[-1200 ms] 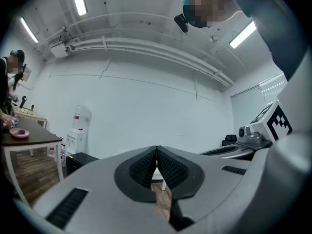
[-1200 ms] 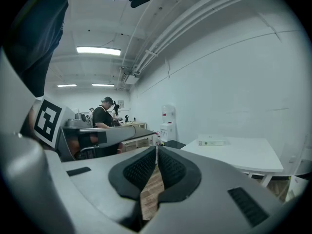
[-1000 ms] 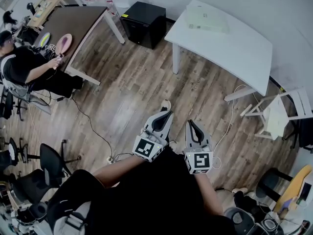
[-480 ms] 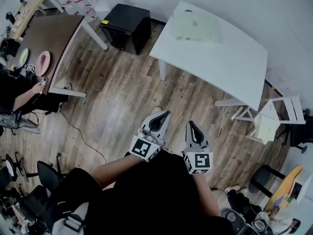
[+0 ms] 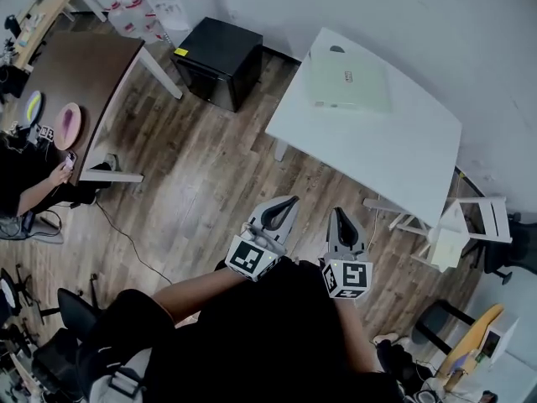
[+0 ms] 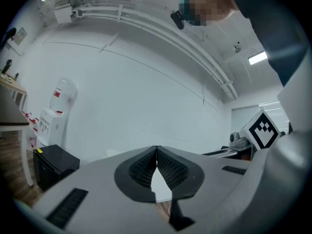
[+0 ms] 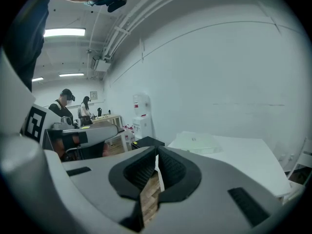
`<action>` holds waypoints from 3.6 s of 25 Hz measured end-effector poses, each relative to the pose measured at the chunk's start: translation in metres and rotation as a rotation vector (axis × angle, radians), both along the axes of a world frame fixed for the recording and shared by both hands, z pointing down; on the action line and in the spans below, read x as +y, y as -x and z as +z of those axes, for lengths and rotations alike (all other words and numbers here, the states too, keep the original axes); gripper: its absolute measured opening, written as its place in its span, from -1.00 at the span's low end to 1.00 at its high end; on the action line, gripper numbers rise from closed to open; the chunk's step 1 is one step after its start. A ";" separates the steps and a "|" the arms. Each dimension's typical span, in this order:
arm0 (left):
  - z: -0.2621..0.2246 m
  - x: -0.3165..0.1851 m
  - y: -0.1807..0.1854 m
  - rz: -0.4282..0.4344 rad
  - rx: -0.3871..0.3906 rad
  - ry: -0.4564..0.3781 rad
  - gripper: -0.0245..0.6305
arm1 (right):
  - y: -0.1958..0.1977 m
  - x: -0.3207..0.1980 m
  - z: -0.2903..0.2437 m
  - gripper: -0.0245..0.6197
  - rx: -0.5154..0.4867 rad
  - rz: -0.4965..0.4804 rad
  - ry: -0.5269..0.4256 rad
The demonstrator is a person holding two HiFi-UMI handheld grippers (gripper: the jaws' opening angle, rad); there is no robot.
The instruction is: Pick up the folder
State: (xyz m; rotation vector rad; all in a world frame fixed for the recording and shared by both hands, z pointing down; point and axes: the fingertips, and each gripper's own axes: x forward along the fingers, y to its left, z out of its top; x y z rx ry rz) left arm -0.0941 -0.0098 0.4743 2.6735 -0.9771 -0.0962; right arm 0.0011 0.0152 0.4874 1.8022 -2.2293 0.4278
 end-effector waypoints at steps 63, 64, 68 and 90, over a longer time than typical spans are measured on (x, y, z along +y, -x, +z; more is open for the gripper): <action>0.194 -0.436 -0.106 -0.208 -0.266 0.458 -0.52 | -0.241 -0.434 0.170 -0.44 -0.141 0.037 0.240; 0.203 -0.437 -0.109 -0.201 -0.271 0.482 -0.45 | -0.249 -0.436 0.177 -0.40 -0.143 0.047 0.253; 0.238 -0.437 -0.121 -0.154 -0.287 0.577 -0.17 | -0.278 -0.444 0.207 -0.25 -0.114 0.061 0.326; 0.305 -0.446 -0.146 -0.069 -0.249 0.787 0.07 | -0.304 -0.474 0.294 0.14 -0.402 -0.052 0.623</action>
